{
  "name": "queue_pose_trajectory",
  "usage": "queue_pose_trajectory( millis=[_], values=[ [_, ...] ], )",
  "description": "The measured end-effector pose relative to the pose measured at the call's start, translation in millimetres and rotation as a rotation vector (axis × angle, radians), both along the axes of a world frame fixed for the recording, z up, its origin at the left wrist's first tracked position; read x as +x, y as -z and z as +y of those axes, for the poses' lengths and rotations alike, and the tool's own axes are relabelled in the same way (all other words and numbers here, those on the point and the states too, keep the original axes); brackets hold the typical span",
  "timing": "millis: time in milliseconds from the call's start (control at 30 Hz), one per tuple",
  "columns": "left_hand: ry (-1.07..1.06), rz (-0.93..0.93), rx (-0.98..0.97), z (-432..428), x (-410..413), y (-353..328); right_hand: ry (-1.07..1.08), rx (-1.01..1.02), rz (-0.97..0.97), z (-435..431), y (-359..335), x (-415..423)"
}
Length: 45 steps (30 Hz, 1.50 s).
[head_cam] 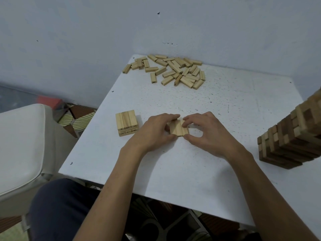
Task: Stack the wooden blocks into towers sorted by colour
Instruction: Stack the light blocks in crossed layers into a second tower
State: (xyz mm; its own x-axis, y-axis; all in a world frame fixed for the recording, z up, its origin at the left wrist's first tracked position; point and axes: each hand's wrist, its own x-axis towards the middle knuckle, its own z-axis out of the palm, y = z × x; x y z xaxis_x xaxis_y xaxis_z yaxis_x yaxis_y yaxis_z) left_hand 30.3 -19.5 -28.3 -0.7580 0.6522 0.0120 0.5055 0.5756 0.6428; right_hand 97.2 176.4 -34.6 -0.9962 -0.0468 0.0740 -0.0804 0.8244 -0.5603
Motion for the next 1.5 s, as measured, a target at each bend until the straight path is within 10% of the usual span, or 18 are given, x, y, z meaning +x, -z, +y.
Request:
queue_pose_trajectory(
  millis=[500,1500],
  values=[
    [-0.335,0.239,-0.077,23.6,31.0,18.4,0.000,0.040,0.055,0.1,4.3,-2.4],
    [-0.024,0.016,0.023,-6.1,13.6,6.9,-0.075,-0.095,0.007,-6.5,-0.9,9.2]
  ],
)
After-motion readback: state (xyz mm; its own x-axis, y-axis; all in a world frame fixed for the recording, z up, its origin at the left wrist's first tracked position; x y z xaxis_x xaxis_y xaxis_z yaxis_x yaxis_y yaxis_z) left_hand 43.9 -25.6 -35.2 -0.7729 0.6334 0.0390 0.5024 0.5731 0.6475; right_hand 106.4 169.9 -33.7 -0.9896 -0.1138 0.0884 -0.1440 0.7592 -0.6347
